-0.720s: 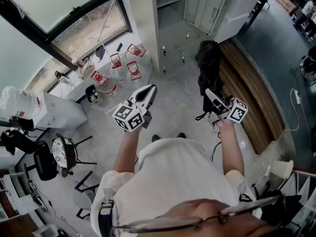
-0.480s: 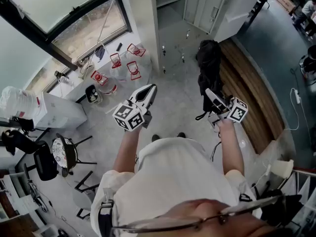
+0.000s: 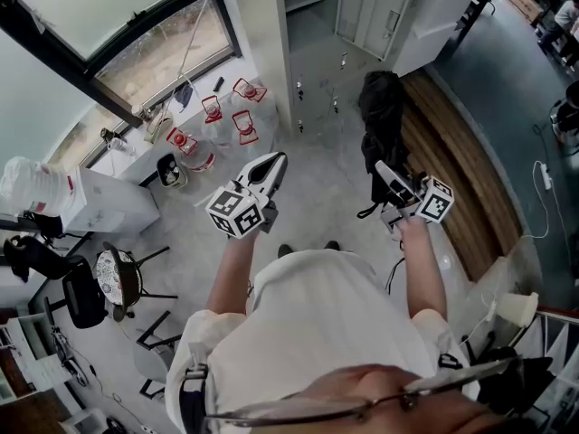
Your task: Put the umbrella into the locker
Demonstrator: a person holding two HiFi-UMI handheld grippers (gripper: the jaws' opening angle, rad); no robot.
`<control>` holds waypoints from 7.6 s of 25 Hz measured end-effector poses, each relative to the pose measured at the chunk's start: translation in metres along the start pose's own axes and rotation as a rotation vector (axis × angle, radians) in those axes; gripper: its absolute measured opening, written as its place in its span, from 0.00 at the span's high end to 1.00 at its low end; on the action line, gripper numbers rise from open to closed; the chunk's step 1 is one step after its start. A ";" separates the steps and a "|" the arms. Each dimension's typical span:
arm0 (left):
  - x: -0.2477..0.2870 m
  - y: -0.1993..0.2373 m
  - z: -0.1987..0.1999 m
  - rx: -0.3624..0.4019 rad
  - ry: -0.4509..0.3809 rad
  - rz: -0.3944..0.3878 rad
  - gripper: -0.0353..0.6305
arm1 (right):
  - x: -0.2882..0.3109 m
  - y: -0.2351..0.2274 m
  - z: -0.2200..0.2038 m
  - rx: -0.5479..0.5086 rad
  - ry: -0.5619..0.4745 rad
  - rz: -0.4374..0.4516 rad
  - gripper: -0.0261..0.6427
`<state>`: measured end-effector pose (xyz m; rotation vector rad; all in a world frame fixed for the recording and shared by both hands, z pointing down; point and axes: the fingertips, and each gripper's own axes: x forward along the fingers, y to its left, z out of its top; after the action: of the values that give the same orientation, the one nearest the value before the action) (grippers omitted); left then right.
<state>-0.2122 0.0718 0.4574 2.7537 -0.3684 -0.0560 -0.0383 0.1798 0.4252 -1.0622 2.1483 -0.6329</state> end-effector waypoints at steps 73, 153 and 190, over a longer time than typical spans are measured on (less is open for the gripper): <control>0.178 0.116 0.021 -0.039 0.045 -0.060 0.94 | 0.063 -0.158 0.084 0.027 0.002 -0.045 0.66; 0.284 0.252 0.058 -0.050 -0.121 0.577 0.94 | 0.374 -0.459 0.154 0.072 0.506 0.018 0.66; 0.273 0.279 0.082 -0.018 -0.118 0.547 0.94 | 0.469 -0.538 0.163 -1.084 0.882 -0.308 0.59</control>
<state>-0.0243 -0.2789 0.4827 2.5401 -1.1265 -0.0795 0.1380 -0.5252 0.5120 -1.9462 3.2581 0.0615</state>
